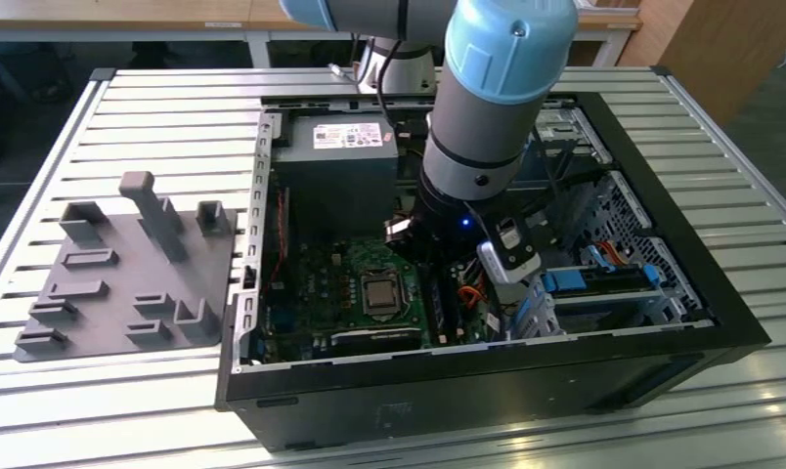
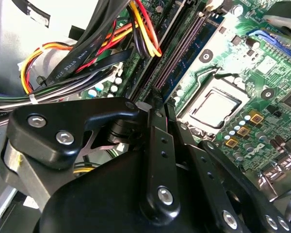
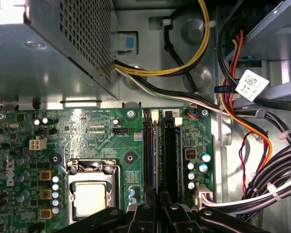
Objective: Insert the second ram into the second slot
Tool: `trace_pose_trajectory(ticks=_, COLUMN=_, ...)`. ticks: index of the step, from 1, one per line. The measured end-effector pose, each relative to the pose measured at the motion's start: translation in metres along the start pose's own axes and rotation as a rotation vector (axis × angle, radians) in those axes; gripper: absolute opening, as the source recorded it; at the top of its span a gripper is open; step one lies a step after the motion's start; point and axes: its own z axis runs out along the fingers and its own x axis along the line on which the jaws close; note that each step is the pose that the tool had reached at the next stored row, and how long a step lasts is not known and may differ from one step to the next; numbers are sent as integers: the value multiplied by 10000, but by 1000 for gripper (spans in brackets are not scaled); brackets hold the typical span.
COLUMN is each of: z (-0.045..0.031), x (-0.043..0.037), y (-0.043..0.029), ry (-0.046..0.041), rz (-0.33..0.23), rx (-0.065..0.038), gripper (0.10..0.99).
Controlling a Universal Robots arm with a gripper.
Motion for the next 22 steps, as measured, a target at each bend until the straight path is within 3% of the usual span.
trace_pose_trajectory(ticks=22, z=0, x=-8, y=16, ry=8, rz=-128, rx=52, gripper=141)
